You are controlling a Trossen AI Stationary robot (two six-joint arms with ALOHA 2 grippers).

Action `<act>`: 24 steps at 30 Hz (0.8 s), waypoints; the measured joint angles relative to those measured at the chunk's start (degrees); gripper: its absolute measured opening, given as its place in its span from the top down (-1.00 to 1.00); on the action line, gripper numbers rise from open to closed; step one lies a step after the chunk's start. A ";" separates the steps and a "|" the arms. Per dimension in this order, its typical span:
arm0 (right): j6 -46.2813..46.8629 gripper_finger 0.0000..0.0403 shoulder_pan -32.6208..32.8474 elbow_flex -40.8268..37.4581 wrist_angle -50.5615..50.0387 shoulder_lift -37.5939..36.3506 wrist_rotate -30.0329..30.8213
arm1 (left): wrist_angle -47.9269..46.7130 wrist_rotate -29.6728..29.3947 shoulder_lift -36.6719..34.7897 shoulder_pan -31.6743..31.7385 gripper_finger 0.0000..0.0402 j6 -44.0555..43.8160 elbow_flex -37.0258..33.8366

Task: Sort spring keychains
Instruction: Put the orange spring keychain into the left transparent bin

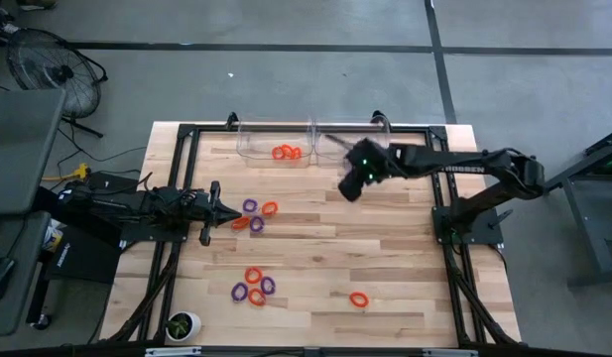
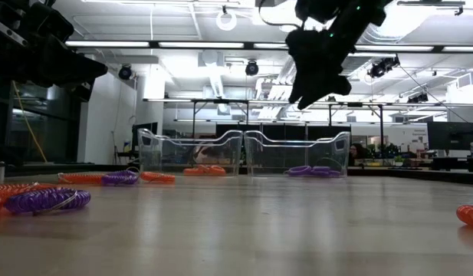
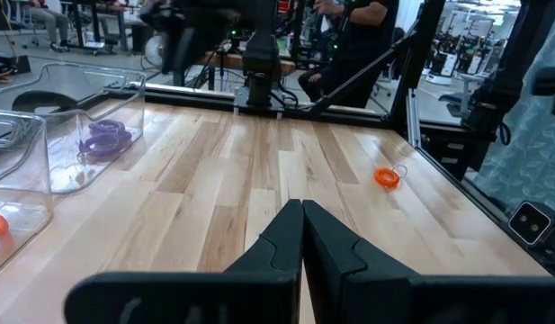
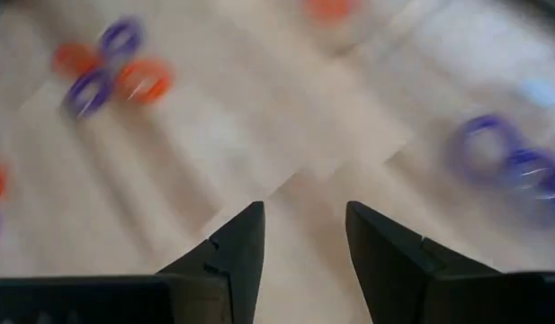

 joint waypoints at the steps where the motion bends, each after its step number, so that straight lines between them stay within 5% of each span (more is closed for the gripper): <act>1: -0.03 0.25 1.47 0.00 -0.73 -0.04 -1.04 | 0.00 0.00 0.02 0.00 1.00 0.00 0.00; 9: -0.05 0.25 14.38 0.00 -5.43 -0.14 -4.62 | 0.00 0.00 0.02 0.00 1.00 0.00 0.00; 24: 9.48 0.25 38.51 0.00 -8.93 1.97 0.69 | 0.00 0.00 -0.01 0.00 1.00 0.00 0.00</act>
